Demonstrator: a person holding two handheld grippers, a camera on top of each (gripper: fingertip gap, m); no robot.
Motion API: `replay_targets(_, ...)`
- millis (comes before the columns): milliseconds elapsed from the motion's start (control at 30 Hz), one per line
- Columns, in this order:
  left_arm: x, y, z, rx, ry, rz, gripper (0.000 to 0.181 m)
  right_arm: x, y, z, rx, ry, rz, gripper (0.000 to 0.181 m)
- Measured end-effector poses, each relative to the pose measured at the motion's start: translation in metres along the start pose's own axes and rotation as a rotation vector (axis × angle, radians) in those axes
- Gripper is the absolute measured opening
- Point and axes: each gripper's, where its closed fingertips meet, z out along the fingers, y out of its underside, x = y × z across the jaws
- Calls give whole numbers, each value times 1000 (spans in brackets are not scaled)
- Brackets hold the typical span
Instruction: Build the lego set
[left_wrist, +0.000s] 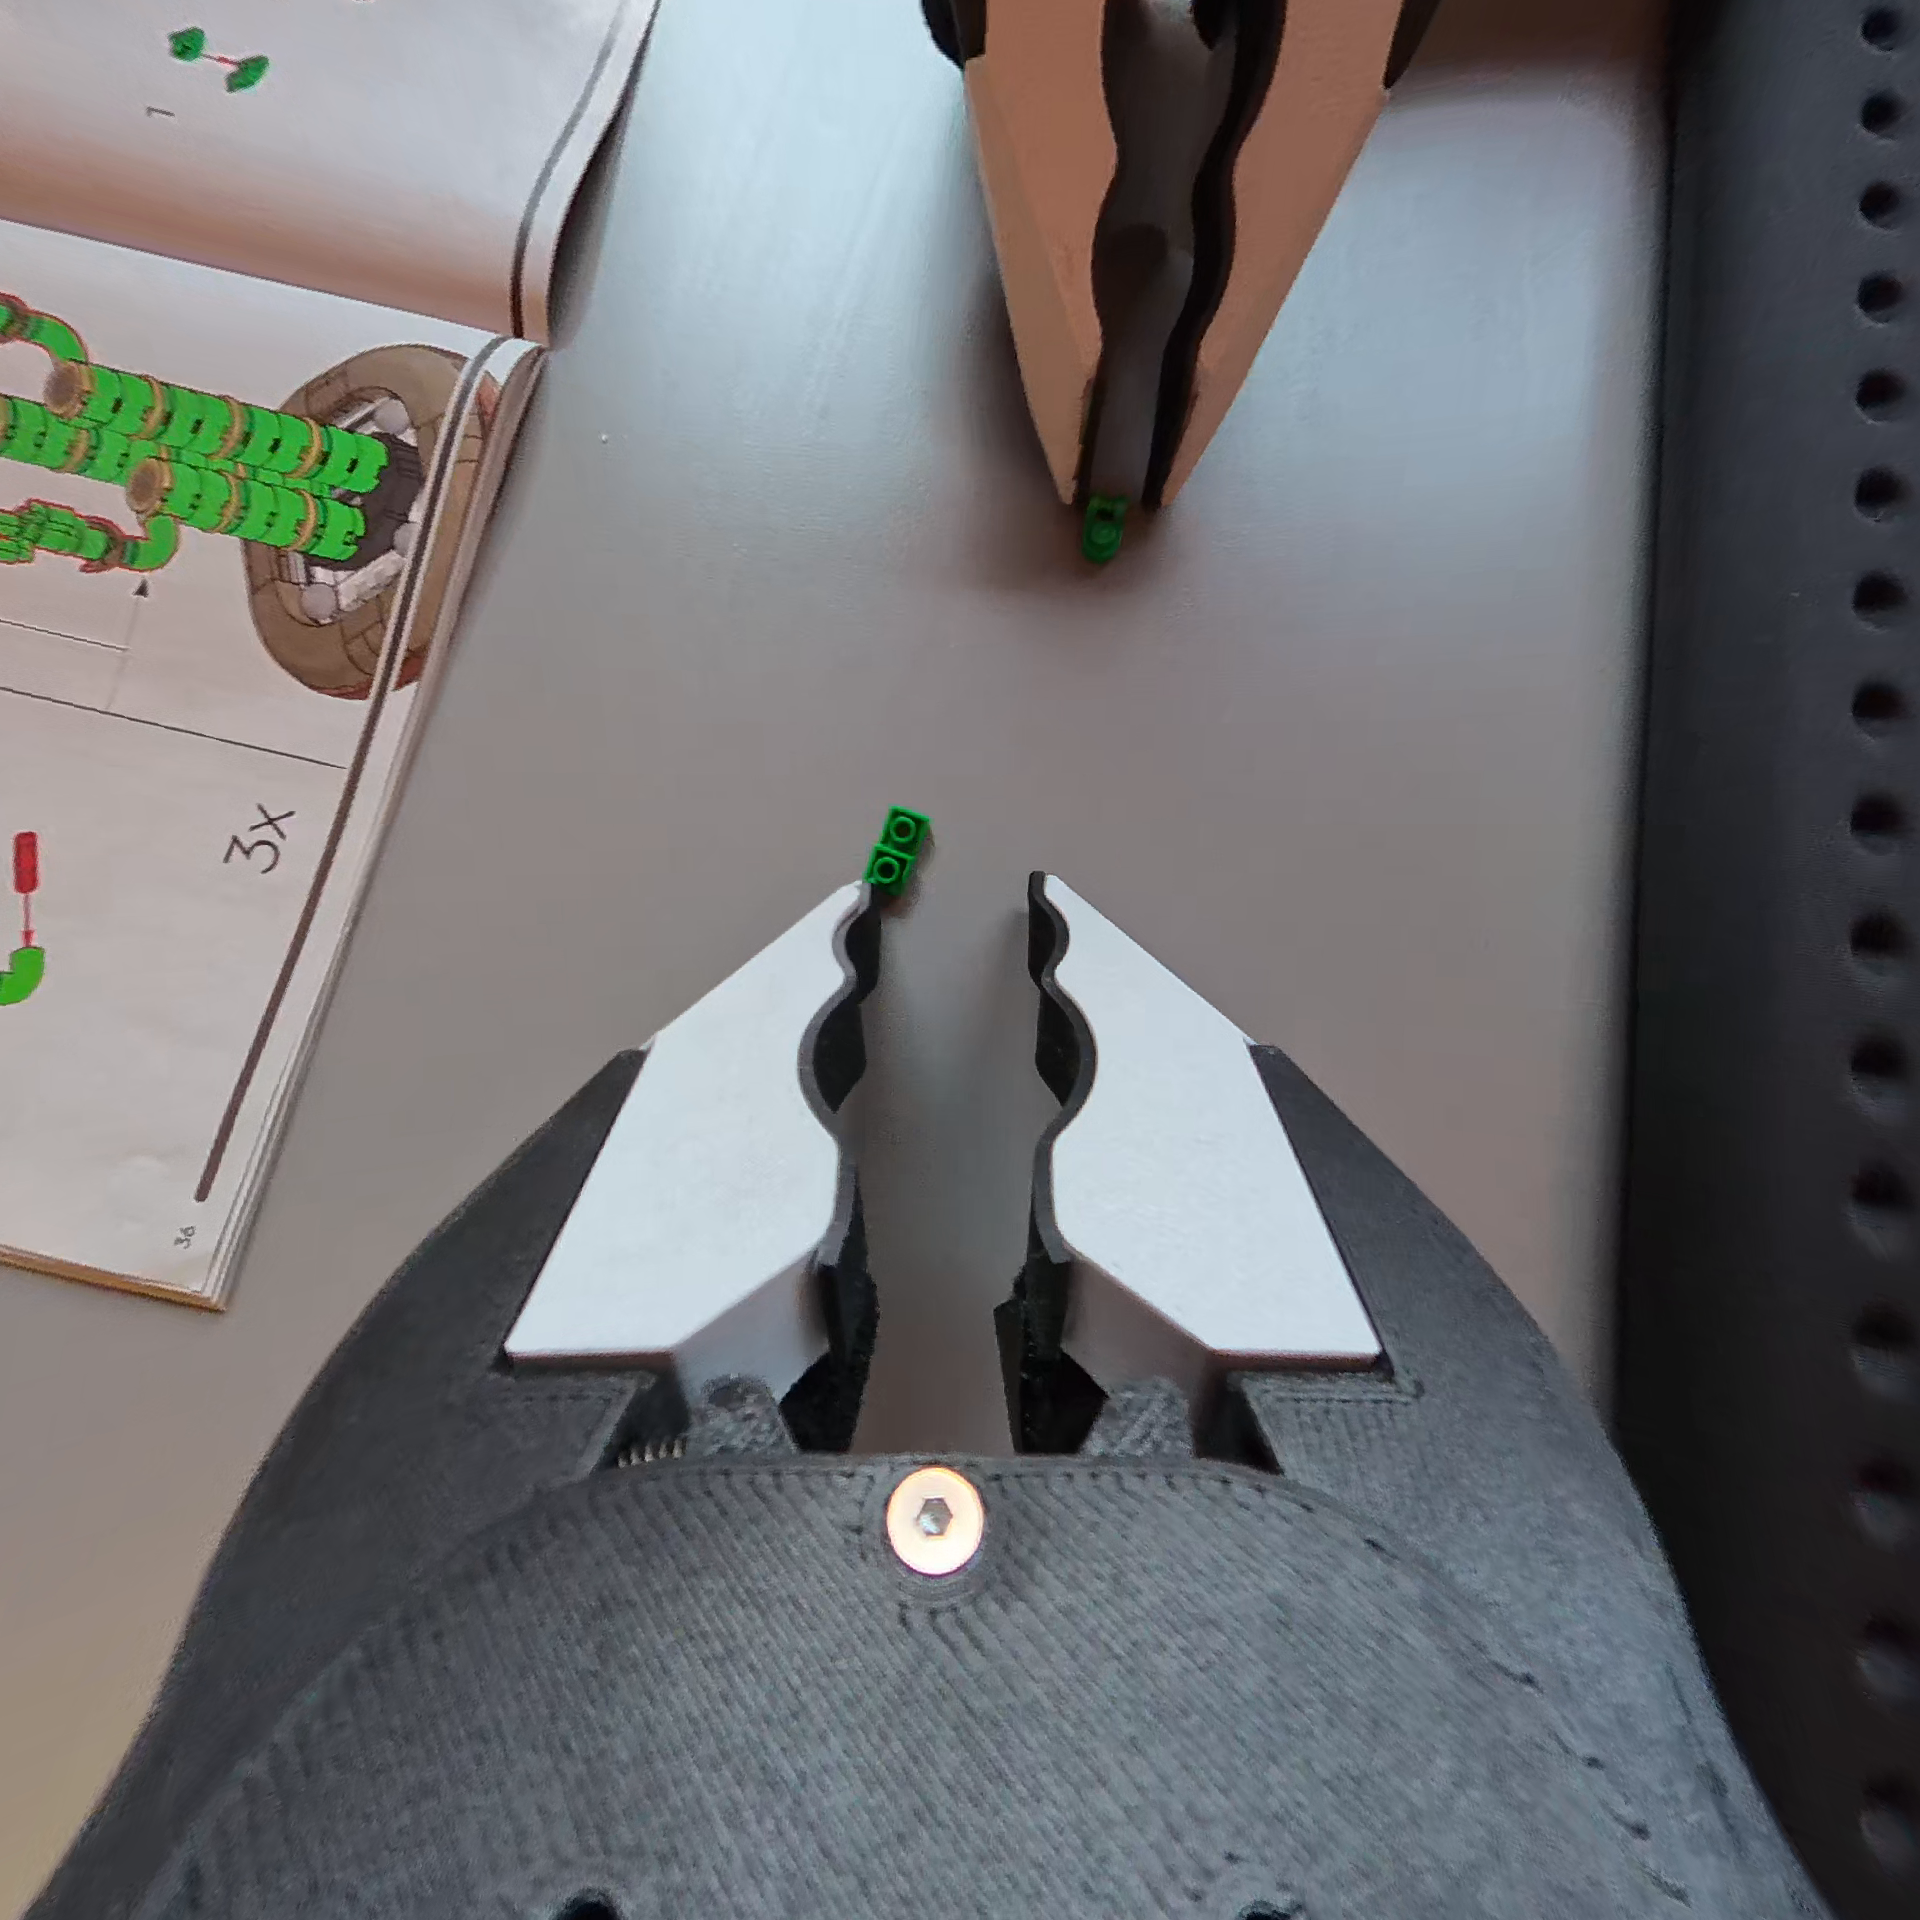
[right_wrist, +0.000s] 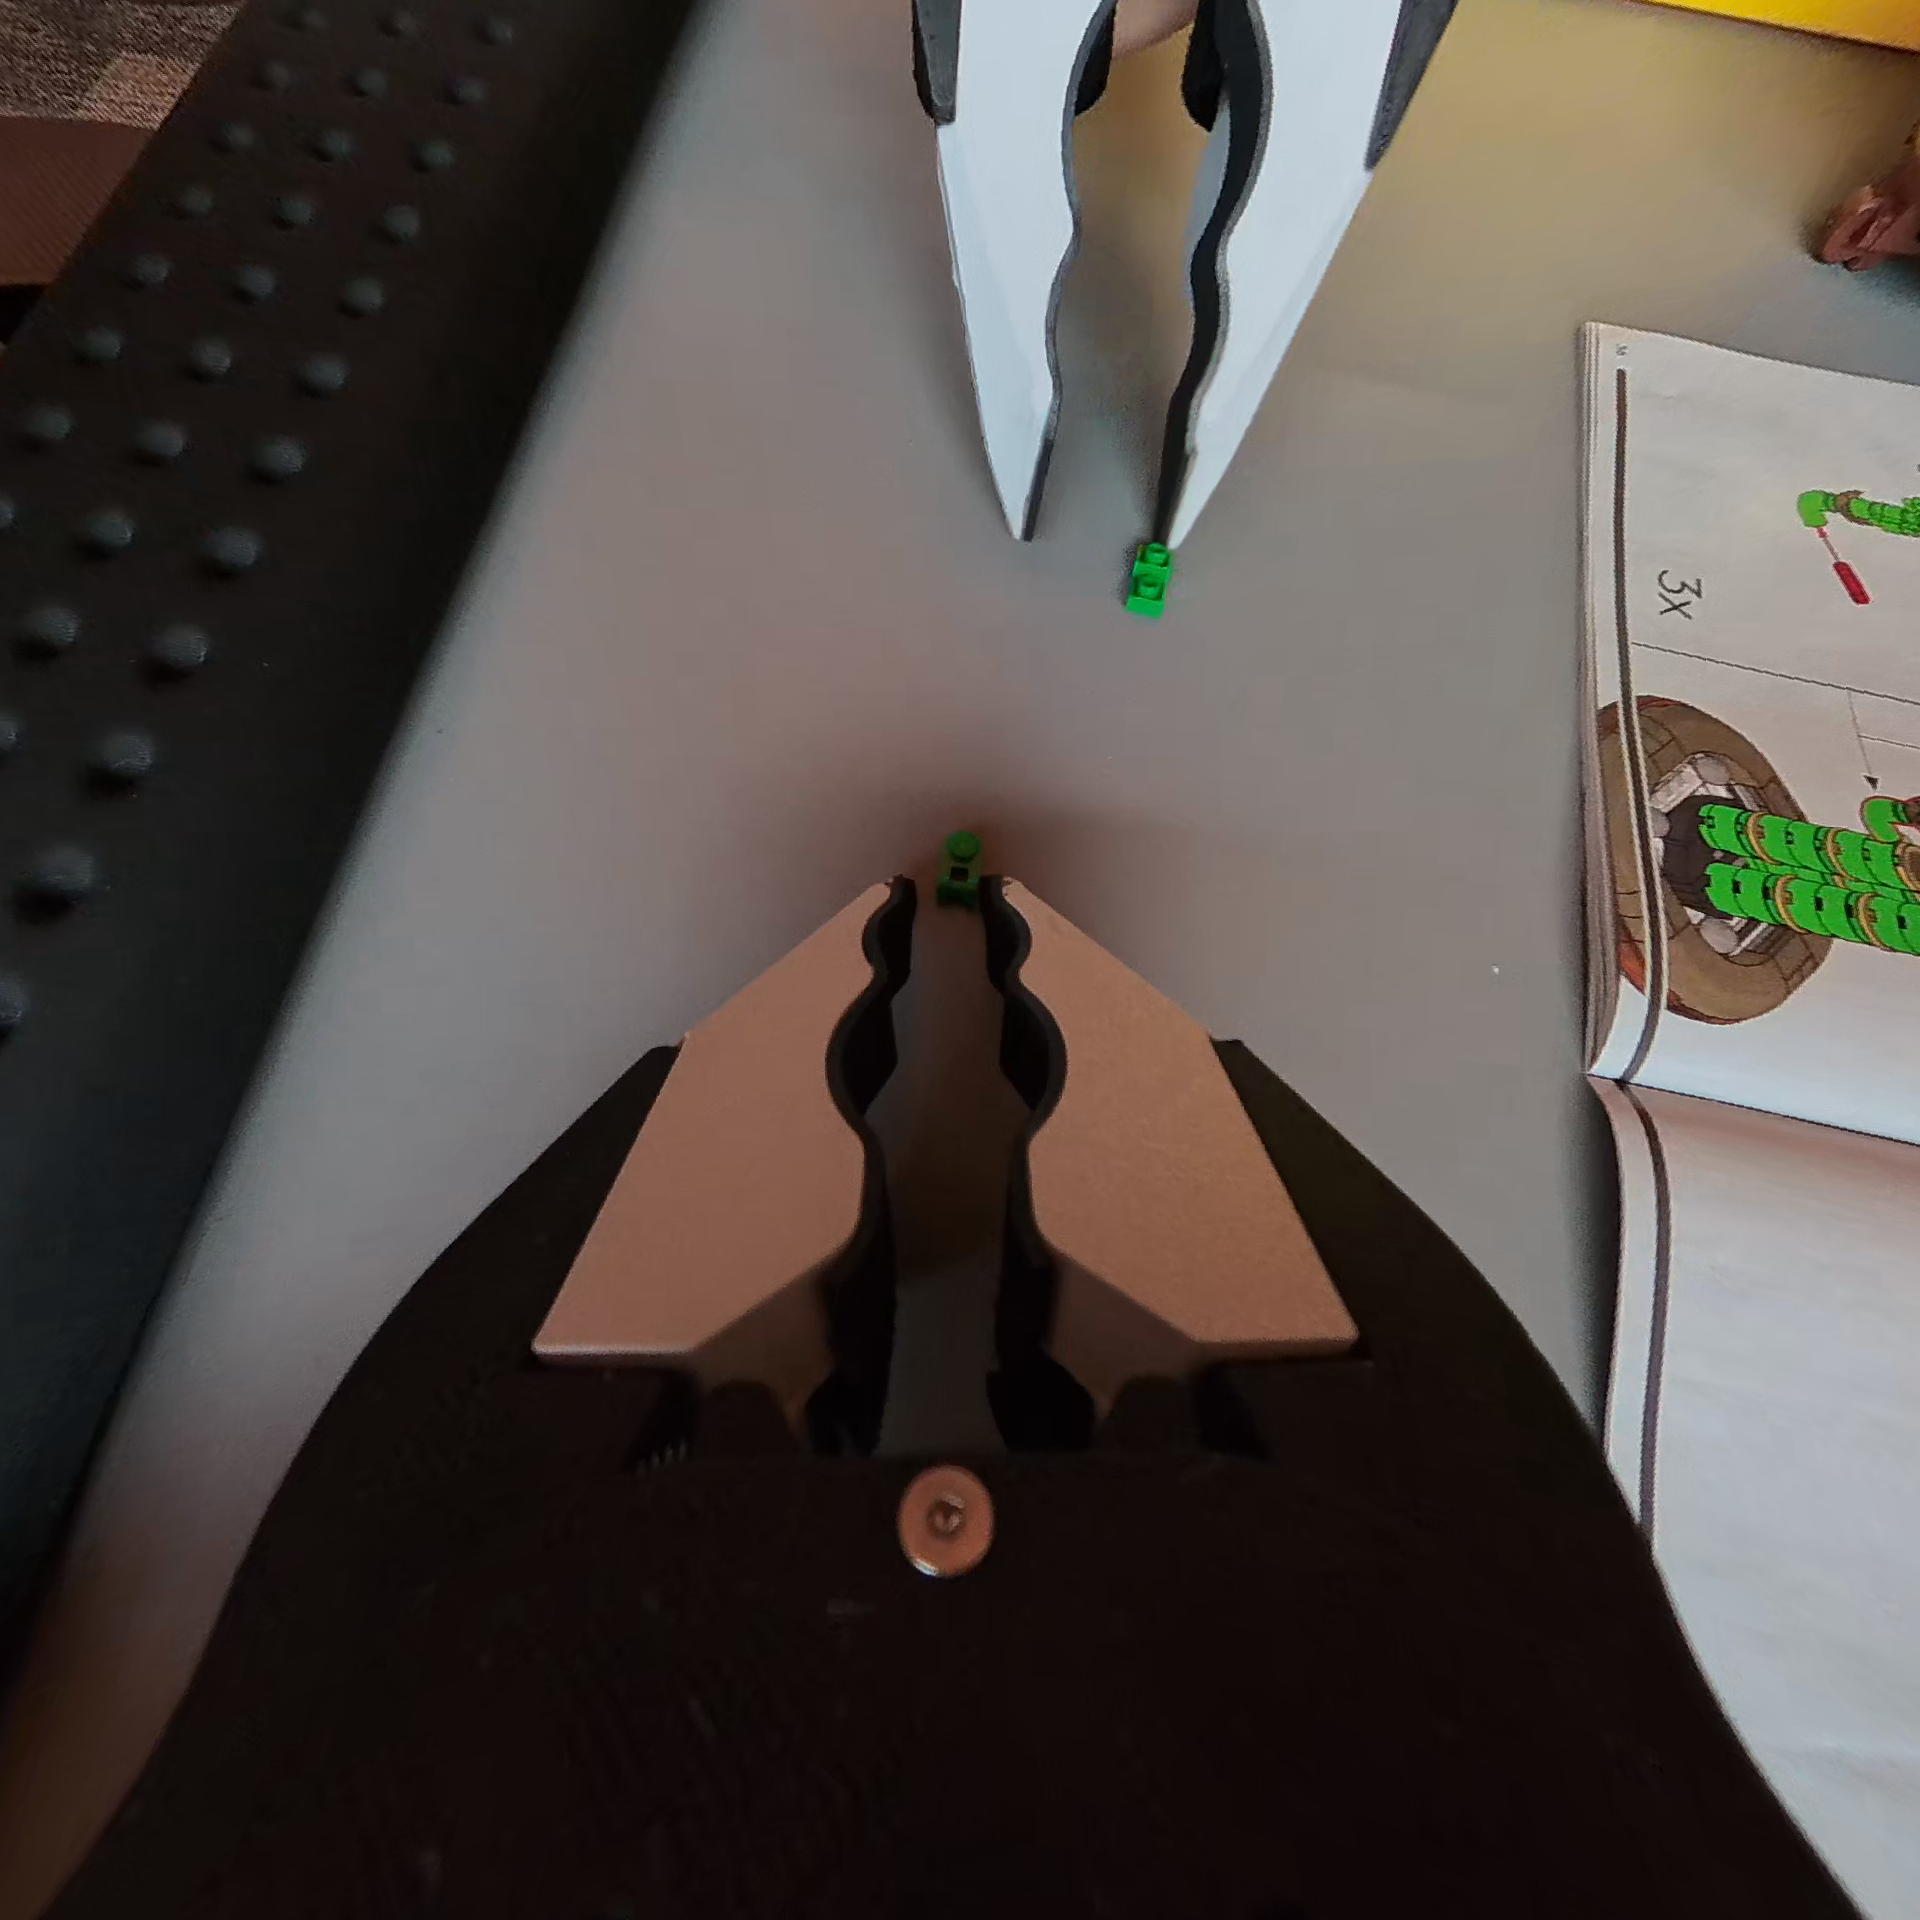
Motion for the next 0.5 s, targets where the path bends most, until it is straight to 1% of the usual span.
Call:
replay_targets(100,4,0,1,-3,17,12,26,0,0,0,1,-1,1,13)
replay_targets(233,-4,2,-3,-8,-22,-6,26,0,0,0,1,-1,2,13)
replay_targets(333,-11,-5,-5,31,-54,-24,27,0,0,0,1,-2,3,13)
replay_targets(400,-13,-8,-3,35,-76,-6,27,0,0,0,1,-3,4,13)
replay_targets(500,-13,-8,1,18,-100,39,20,0,0,0,1,-1,2,13)
